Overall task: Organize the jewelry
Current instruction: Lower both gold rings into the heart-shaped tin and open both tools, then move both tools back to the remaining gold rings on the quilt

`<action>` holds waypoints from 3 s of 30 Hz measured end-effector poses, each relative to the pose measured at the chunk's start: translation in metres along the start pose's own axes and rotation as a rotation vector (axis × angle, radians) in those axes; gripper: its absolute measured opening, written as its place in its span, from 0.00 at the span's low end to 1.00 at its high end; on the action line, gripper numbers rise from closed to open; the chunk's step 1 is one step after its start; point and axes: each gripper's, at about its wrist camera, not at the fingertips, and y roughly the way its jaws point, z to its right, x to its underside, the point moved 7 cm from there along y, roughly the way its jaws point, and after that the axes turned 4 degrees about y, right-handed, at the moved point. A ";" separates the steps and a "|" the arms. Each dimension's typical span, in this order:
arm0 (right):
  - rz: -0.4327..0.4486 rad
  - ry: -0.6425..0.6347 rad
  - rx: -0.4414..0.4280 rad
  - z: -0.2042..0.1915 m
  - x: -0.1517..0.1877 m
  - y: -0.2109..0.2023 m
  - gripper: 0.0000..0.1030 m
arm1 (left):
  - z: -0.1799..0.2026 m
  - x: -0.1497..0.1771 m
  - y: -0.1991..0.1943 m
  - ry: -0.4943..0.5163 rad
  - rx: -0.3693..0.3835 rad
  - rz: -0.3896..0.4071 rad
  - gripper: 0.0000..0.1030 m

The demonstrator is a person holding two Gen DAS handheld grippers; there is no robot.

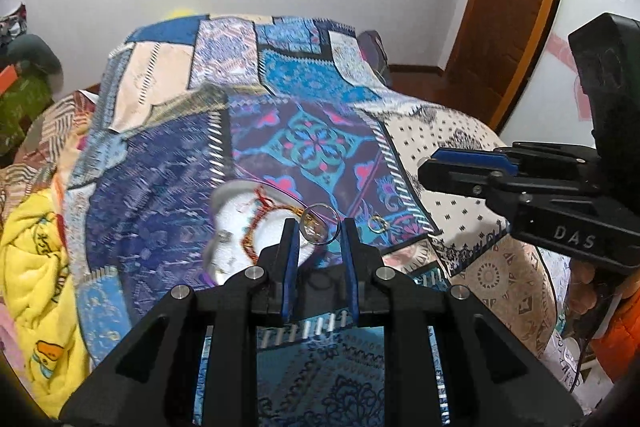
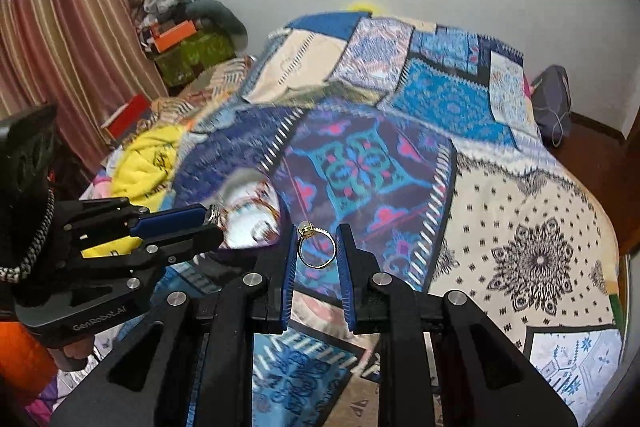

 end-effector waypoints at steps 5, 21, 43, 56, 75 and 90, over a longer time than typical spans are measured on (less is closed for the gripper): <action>0.036 -0.015 -0.022 -0.018 -0.011 -0.004 0.17 | -0.014 -0.003 -0.016 -0.007 -0.031 0.031 0.19; 0.033 -0.045 -0.099 -0.065 -0.024 0.024 0.17 | -0.061 0.005 -0.025 -0.048 -0.080 0.040 0.19; -0.074 -0.004 -0.093 -0.054 -0.007 0.072 0.17 | -0.050 0.025 0.021 0.000 -0.038 -0.038 0.19; -0.073 -0.010 -0.092 -0.052 -0.009 0.074 0.17 | -0.071 0.024 0.011 -0.051 -0.095 -0.013 0.34; -0.114 -0.048 -0.060 -0.060 0.000 0.081 0.32 | -0.097 0.037 -0.012 -0.089 -0.187 -0.002 0.52; -0.031 -0.008 0.018 -0.022 -0.005 0.029 0.33 | -0.057 0.018 -0.023 -0.036 -0.158 0.022 0.54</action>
